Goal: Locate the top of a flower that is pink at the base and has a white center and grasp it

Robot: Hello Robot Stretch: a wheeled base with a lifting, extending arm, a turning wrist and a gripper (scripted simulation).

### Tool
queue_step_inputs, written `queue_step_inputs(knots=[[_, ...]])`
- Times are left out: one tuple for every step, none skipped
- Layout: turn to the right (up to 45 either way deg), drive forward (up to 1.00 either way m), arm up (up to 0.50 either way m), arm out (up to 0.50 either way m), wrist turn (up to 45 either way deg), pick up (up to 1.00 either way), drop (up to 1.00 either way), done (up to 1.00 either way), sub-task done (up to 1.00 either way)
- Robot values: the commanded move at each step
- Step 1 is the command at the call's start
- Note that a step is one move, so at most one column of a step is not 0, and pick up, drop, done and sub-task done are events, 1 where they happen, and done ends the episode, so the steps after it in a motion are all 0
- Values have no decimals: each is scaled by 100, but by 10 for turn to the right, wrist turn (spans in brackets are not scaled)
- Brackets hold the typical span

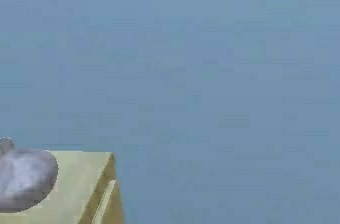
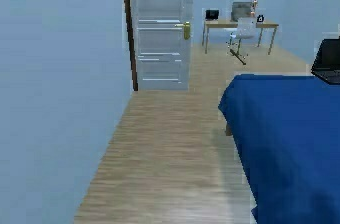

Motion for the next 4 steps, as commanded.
queue_step_inputs(knots=[[-450, 0, 0, 0, 0, 0, 0, 0, 0], [-450, 0, 0, 0, 0, 0, 0, 0, 0], [-450, 0, 0, 0, 0, 0, 0, 0, 0], [-330, 0, 0, 0, 0, 0, 0, 0, 0]])
